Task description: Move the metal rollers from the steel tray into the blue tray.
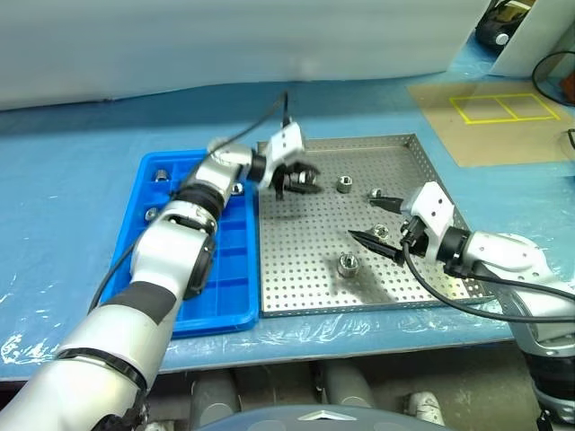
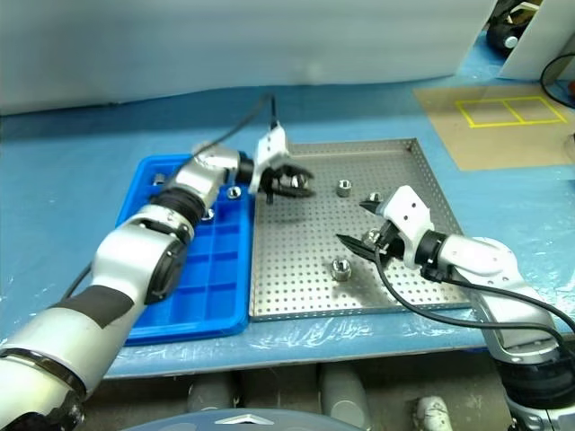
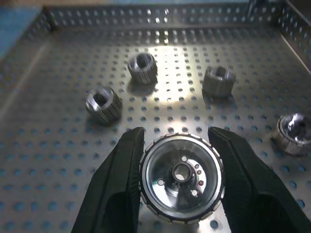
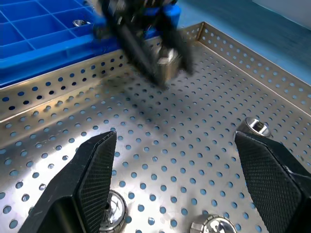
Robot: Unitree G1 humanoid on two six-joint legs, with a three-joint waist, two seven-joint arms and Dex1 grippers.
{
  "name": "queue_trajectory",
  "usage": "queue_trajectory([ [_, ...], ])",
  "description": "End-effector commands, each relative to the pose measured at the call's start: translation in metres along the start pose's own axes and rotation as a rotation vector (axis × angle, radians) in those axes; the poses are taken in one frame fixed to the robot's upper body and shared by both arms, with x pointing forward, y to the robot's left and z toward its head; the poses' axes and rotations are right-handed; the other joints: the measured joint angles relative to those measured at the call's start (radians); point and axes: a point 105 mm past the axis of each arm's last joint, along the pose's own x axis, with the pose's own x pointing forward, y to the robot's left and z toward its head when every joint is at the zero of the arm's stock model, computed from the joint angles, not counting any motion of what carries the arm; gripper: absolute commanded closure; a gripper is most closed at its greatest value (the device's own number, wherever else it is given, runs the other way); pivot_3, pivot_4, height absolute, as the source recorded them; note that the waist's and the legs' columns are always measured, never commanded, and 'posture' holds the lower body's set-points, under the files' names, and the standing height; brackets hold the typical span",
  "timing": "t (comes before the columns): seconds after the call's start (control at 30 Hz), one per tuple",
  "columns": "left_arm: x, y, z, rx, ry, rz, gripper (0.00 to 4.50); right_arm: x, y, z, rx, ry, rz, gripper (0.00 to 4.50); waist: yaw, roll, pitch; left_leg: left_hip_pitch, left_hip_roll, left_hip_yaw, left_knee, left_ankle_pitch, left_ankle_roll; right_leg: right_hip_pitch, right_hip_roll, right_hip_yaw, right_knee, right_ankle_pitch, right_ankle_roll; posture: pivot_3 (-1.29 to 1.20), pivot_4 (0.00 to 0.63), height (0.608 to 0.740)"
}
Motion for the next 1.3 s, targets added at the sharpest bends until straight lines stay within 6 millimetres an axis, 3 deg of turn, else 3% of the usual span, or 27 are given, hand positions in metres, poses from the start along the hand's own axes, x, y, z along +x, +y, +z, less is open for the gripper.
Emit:
queue_trajectory([
  [0.03,-0.044,0.017,0.041,0.069,-0.103,0.028,2.76,0.01,-0.001,0.011,-0.051,-0.046,0.044,0.51,-0.002,0.0,0.0,0.002,0.0,0.001,-0.001,0.0,0.0,0.0,0.0,0.001,0.0,0.0,0.0,-0.32,0.15,0.74],
  [0.1,-0.064,0.021,0.042,0.046,-0.097,0.043,2.76,0.015,-0.003,0.011,-0.053,-0.056,0.062,0.51,0.003,0.001,0.0,0.003,0.0,0.002,-0.003,0.001,-0.003,0.0,0.0,0.001,0.001,0.0,0.0,-0.29,0.15,0.74],
  [0.2,-0.106,0.022,0.021,0.027,-0.001,0.098,2.76,0.025,-0.002,0.013,-0.065,-0.072,0.108,0.51,0.013,0.002,0.001,0.003,0.001,0.002,-0.004,0.002,-0.004,0.0,0.001,0.0,0.001,0.0,0.0,-0.22,0.15,0.74],
  [0.27,-0.123,0.019,0.009,0.015,0.047,0.125,2.76,0.03,-0.003,0.014,-0.071,-0.081,0.13,0.51,0.026,0.003,0.002,0.004,0.001,0.002,-0.005,0.002,-0.004,0.0,0.001,0.0,0.001,0.0,0.0,-0.2,0.15,0.74],
  [0.4,-0.166,0.005,-0.015,-0.063,0.117,0.185,2.76,0.044,-0.003,0.022,-0.092,-0.118,0.191,0.51,0.054,0.004,0.004,0.002,0.002,0.002,-0.004,0.002,-0.004,-0.001,0.001,-0.001,0.002,0.0,-0.001,-0.12,0.15,0.74],
  [0.53,-0.186,-0.018,-0.041,-0.085,0.208,0.208,2.76,0.056,0.003,0.03,-0.106,-0.158,0.272,0.51,0.086,0.004,0.004,0.001,0.002,0.002,-0.004,0.004,-0.007,-0.004,0.0,-0.002,0.005,0.0,-0.001,-0.06,0.15,0.74],
  [0.77,-0.187,-0.041,-0.063,-0.155,0.219,0.255,2.76,0.066,0.013,0.032,-0.133,-0.163,0.352,0.51,0.135,0.003,0.005,0.0,0.005,-0.001,-0.003,0.008,-0.014,-0.008,0.0,-0.003,0.019,-0.004,-0.007,-0.01,0.15,0.74],
  [1.3,-0.181,-0.048,-0.103,-0.296,0.284,0.28,2.76,0.059,0.006,0.026,-0.143,-0.138,0.309,0.51,0.131,0.003,0.005,0.001,0.006,-0.002,-0.004,0.012,-0.02,-0.01,0.003,-0.003,0.02,-0.004,-0.007,-0.06,0.15,0.74],
])
